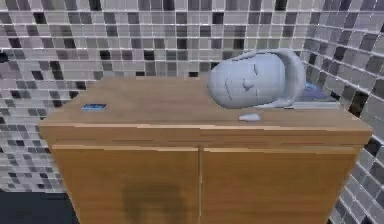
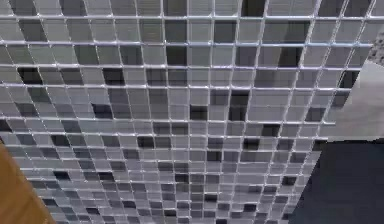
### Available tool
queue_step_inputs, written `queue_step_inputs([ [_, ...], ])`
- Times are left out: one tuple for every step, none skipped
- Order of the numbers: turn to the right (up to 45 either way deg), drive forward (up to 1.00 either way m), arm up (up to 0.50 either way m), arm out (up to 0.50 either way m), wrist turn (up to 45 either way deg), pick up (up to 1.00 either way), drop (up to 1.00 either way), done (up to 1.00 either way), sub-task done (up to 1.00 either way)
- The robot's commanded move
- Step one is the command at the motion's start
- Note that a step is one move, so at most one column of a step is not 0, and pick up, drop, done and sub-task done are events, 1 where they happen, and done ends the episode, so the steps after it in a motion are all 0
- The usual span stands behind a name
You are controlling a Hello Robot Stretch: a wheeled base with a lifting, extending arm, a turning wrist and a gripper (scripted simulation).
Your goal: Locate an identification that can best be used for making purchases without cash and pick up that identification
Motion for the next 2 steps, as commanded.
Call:
queue_step_inputs([
  [-45.0, 0.00, 0.00, 0.00, 0.0, 0.00, 0.00, 0.00, 0.00],
  [-45.0, 0.00, 0.00, 0.00, 0.0, 0.00, 0.00, 0.00, 0.00],
])
